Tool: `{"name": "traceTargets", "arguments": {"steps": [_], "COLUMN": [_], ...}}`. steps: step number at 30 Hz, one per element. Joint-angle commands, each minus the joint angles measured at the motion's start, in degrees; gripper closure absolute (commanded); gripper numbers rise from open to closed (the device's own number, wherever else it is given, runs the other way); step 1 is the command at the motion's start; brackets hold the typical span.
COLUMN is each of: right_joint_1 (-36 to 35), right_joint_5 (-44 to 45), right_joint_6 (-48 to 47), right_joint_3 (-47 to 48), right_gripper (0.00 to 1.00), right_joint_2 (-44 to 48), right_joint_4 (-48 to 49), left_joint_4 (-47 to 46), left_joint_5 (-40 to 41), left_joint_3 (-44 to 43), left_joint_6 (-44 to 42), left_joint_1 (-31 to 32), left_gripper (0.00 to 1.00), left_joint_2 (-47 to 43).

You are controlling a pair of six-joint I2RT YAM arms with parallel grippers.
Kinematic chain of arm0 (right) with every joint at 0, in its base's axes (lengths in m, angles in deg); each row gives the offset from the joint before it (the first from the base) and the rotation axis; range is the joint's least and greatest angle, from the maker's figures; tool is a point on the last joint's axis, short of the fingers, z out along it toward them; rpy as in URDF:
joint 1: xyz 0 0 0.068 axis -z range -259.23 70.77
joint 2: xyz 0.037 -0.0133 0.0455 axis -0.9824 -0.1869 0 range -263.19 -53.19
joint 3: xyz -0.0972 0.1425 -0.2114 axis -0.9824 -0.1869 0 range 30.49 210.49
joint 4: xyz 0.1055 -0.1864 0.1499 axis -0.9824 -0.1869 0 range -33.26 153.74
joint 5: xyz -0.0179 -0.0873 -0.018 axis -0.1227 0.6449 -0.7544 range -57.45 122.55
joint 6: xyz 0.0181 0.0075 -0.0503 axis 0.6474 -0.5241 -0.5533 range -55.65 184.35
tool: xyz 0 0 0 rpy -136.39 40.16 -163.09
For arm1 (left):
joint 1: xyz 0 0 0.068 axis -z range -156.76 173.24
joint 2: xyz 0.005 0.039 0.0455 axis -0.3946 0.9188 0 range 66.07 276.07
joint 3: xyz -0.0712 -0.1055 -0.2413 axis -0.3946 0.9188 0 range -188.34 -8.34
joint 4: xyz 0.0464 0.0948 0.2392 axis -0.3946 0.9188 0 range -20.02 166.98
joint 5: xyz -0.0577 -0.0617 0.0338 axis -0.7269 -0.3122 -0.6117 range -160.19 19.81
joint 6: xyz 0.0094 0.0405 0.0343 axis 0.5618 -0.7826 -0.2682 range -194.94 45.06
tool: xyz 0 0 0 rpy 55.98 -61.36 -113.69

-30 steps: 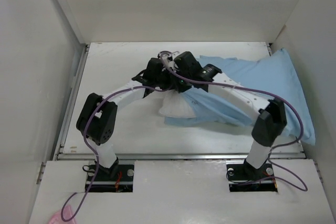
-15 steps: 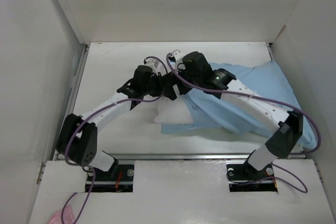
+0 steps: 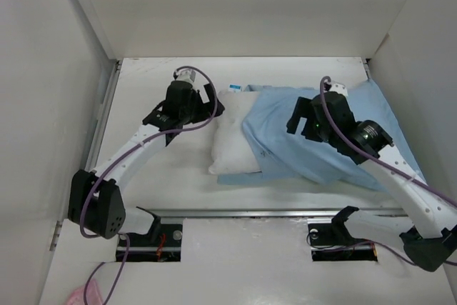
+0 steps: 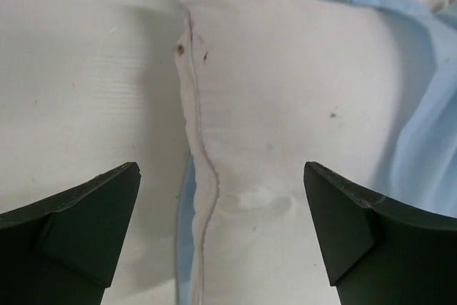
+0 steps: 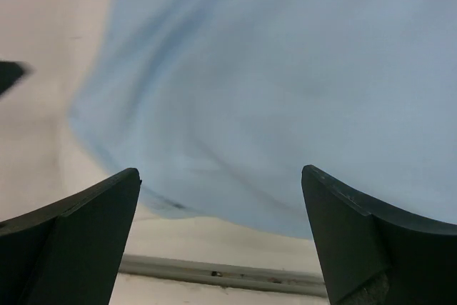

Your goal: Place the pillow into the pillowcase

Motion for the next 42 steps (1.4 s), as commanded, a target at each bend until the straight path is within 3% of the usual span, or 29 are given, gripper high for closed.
{"name": "traceTargets", "arguments": {"steps": [1, 6, 9, 11, 14, 15, 18, 23, 28, 32, 35, 37, 38, 39, 40, 42], "right_joint_1": [4.8, 7.7, 9.3, 9.9, 9.9, 9.9, 9.9, 9.9, 8.8, 4.3, 4.3, 4.3, 3.6, 3.0, 1.0, -3.0], "right_joint_5": [6.6, 6.0, 6.0, 4.9, 2.6, 1.2, -0.8, -5.8, -11.3, -0.5, 3.9, 7.6, 8.3, 8.3, 9.1, 10.1], "right_joint_6": [12.3, 13.8, 14.3, 11.9, 6.7, 4.9, -0.9, -8.1, -21.4, -25.3, -22.1, -20.2, -18.9, -18.9, -18.9, -18.9], "right_joint_3": [-5.3, -9.1, -12.5, -13.1, -13.9, -13.9, -11.8, -7.1, -1.2, 5.5, 6.6, 6.6, 6.6, 6.6, 6.6, 6.0], "right_gripper": [0.0, 0.0, 0.0, 0.0, 0.0, 0.0, 0.0, 0.0, 0.0, 0.0, 0.0, 0.0, 0.0, 0.0, 0.0, 0.0], "right_joint_2": [2.1, 3.5, 0.8, -0.8, -4.2, -5.3, -10.3, -18.0, -24.5, -27.0, -25.3, -21.3, -19.7, -18.0, -16.3, -11.7], "right_joint_4": [-9.5, -8.4, -3.9, 0.4, 10.3, 12.7, 19.2, 28.5, 32.9, 28.6, 24.6, 19.9, 18.0, 16.1, 14.1, 9.7], "left_joint_4": [-2.7, -2.7, -1.1, -0.4, 0.4, -1.0, -4.4, -10.1, -8.3, -5.6, -0.8, 5.1, 7.1, 8.9, 13.1, 17.5], "left_joint_5": [0.2, -4.2, -5.6, -5.6, -6.2, -7.5, -12.8, -17.3, -20.5, -16.0, -6.9, -2.4, 1.9, 4.1, 6.7, 15.4], "left_joint_3": [-7.1, -22.7, -27.4, -27.4, -24.5, -23.1, -15.2, 1.4, 10.4, 12.3, 10.1, 7.7, 7.0, 7.0, 6.5, 6.5], "left_joint_6": [-0.5, -3.2, -4.2, -4.9, -4.9, -4.9, -3.9, -4.4, -6.5, -3.9, -2.6, 0.5, 2.2, 3.9, 6.0, 13.6], "left_joint_1": [-0.4, -0.4, -0.4, -0.4, -0.4, -0.4, 1.4, 8.4, 14.8, 19.1, 19.1, 19.1, 19.1, 18.4, 18.4, 16.5], "left_gripper": [0.0, 0.04, 0.34, 0.58, 0.83, 1.0, 1.0, 1.0, 1.0, 1.0, 1.0, 0.87, 0.73, 0.52, 0.03, 0.0], "left_joint_2": [0.6, 13.6, 22.3, 26.6, 29.7, 29.8, 28.0, 15.9, -1.0, -9.3, -11.4, -12.1, -12.1, -14.0, -15.0, -17.8]}}
